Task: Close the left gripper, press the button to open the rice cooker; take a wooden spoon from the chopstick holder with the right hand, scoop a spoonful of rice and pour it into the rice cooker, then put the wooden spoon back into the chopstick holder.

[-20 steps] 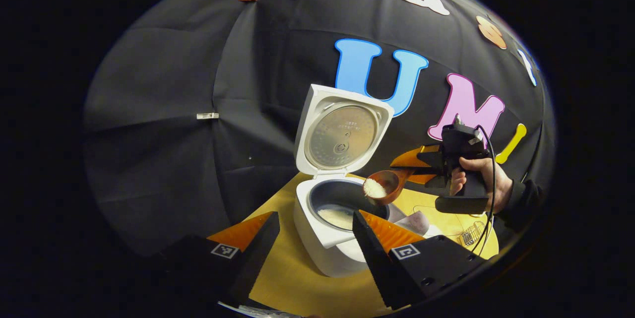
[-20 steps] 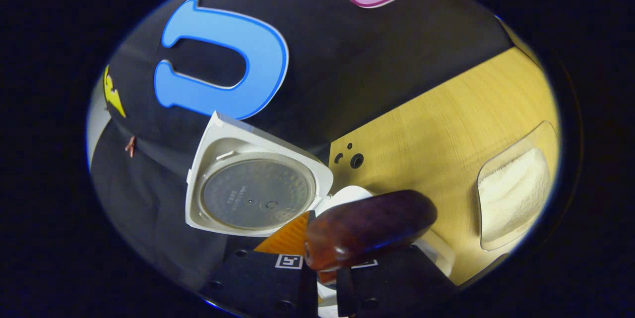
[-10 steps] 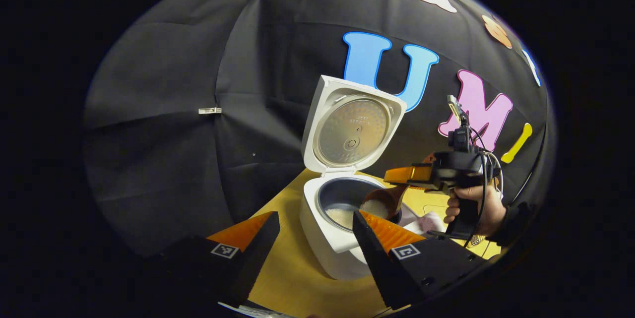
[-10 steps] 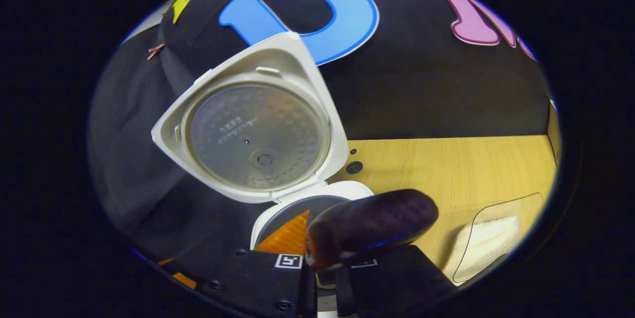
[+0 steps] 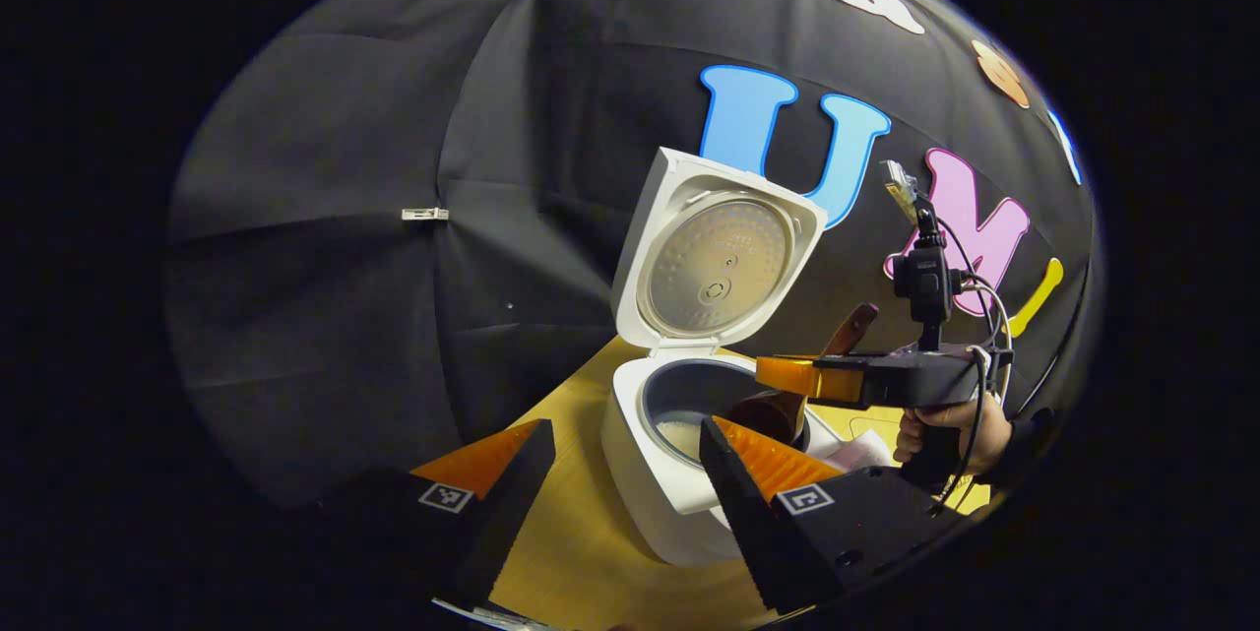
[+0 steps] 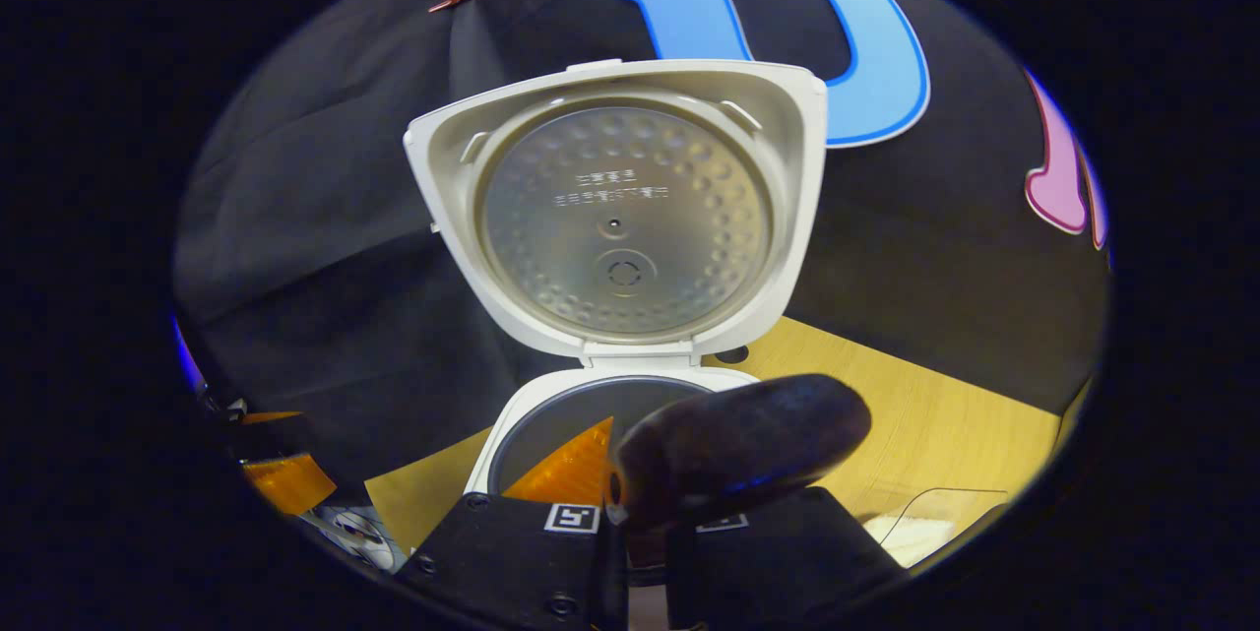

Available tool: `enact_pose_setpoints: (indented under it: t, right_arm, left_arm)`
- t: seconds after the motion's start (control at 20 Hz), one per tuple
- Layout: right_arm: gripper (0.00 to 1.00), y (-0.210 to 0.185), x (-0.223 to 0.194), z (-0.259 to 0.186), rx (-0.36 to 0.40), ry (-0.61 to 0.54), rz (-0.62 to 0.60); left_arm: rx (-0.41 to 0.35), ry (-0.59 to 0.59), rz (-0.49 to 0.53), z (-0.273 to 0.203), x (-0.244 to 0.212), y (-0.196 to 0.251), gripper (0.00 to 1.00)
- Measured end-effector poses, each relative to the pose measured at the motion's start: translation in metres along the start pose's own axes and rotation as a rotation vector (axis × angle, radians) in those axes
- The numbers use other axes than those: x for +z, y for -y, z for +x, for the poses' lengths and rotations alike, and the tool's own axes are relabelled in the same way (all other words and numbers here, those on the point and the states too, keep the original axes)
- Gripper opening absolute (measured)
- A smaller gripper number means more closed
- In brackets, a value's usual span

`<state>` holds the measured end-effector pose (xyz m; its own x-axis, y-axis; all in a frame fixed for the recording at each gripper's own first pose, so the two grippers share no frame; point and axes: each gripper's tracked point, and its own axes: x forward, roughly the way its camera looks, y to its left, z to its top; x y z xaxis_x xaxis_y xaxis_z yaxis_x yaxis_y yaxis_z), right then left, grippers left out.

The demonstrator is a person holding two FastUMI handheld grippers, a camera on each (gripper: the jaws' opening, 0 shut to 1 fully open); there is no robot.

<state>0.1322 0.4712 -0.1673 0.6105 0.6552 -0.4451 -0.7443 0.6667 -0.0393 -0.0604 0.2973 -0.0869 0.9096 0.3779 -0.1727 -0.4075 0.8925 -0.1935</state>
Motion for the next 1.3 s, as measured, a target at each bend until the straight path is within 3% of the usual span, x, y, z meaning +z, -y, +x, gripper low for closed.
enact_pose_setpoints:
  t: [0.2,0.3,0.35,0.4,0.6,0.85,1.0,1.3]
  right_arm:
    - [0.07,-0.007,0.022,-0.01,-0.009,0.064,-0.147]
    - [0.07,-0.01,0.031,-0.015,-0.007,0.084,-0.212]
    - [0.07,-0.011,0.034,-0.017,-0.01,0.091,-0.247]
    - [0.07,-0.013,0.037,-0.019,-0.008,0.098,-0.28]
    - [0.07,-0.019,0.042,-0.024,-0.001,0.117,-0.341]
    - [0.08,-0.02,0.049,-0.031,0.042,0.095,-0.151]
    - [0.08,-0.011,0.059,-0.041,0.058,0.089,0.022]
    - [0.08,0.034,0.083,-0.079,0.017,0.119,0.246]
  left_arm:
    - [0.024,0.008,-0.047,-0.003,0.001,-0.01,0.92]
    - [0.041,0.023,-0.047,0.0,-0.003,-0.015,0.95]
    - [0.05,0.029,-0.047,-0.001,-0.002,-0.019,0.92]
    - [0.053,0.035,-0.05,-0.002,-0.001,-0.021,0.96]
    - [0.056,0.049,-0.059,-0.002,0.002,-0.023,0.96]
    - [0.06,0.057,-0.052,-0.009,0.005,-0.022,0.96]
    - [0.048,0.06,-0.061,-0.012,0.009,-0.016,0.96]
    - [-0.044,0.048,-0.04,-0.003,0.019,0.017,0.96]
